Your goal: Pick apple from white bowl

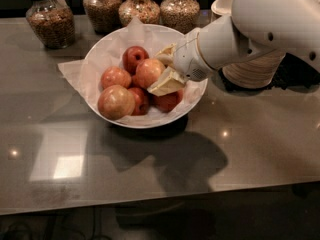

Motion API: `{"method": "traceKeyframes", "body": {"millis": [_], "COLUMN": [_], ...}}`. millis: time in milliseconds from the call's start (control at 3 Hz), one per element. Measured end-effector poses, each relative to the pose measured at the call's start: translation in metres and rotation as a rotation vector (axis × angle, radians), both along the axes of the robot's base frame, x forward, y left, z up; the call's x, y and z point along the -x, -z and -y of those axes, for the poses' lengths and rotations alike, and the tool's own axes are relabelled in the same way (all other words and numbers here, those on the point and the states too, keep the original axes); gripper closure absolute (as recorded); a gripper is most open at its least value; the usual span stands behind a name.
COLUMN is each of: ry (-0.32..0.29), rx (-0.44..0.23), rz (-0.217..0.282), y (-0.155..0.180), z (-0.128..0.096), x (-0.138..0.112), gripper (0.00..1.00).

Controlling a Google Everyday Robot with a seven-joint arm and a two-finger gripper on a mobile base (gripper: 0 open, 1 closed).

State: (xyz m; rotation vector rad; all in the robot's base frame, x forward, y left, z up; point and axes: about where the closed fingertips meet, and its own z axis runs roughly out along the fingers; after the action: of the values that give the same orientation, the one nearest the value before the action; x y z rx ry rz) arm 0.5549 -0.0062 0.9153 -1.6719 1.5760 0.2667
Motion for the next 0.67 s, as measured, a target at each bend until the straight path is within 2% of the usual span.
{"method": "traceKeyframes", "body": {"millis": [333, 667], "ry": [-0.017, -0.018], "rx": [-0.187, -0.313], "rz": [-0.044, -0.079], "y": [-0.027, -0.053], "z": [0.011, 0.024], "x": [-0.004, -0.007], "gripper": [1.00, 1.00]}}
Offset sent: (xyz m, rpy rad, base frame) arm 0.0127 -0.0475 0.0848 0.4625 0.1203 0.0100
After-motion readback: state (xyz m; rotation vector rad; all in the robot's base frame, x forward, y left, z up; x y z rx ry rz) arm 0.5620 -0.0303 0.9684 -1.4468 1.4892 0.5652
